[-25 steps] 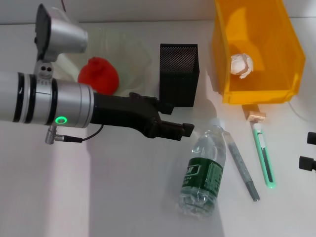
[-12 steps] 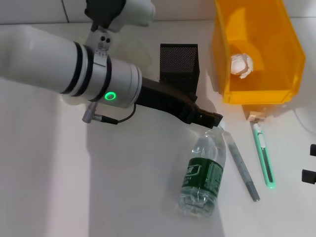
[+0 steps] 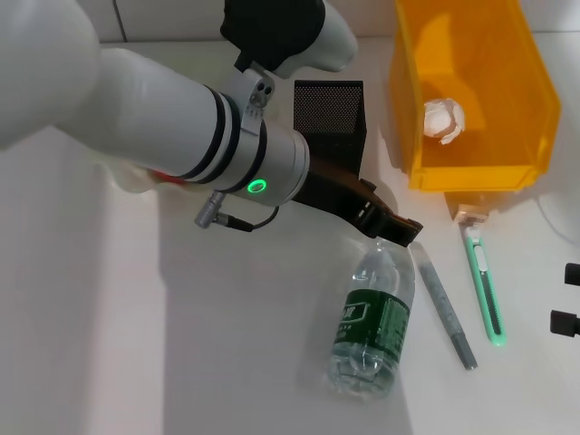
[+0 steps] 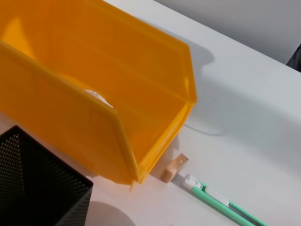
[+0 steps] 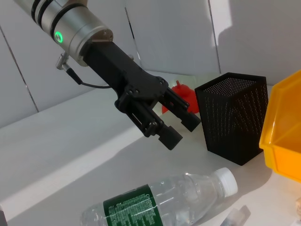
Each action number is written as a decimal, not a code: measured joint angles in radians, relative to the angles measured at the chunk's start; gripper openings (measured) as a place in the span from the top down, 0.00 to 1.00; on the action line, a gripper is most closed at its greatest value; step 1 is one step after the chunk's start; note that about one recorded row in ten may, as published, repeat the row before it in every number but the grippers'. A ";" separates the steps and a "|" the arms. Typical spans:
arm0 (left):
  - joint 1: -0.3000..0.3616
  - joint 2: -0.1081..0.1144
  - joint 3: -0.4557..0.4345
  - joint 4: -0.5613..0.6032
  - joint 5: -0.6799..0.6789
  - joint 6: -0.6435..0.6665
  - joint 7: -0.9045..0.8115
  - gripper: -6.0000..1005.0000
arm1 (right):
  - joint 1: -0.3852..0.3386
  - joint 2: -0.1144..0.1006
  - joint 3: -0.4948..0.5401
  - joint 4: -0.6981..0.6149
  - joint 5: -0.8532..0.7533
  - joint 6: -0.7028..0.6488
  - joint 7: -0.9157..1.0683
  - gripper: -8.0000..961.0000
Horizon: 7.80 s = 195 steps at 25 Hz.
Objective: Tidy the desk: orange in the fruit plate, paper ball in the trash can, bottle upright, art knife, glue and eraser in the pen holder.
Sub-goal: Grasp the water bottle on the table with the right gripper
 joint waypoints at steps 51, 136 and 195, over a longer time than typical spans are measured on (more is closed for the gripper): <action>0.627 0.010 -0.408 -0.031 -0.836 0.109 1.198 0.20 | 0.164 0.045 -0.065 -0.257 -0.115 -0.030 0.529 0.24; 0.483 0.004 -0.409 -0.439 -0.890 0.170 1.567 0.20 | 0.293 0.044 -0.639 -0.552 -0.347 0.232 1.477 0.31; 0.498 0.006 -0.413 -0.442 -0.956 0.236 1.512 0.20 | 0.242 0.041 -0.381 -0.814 -0.211 -0.044 0.273 0.31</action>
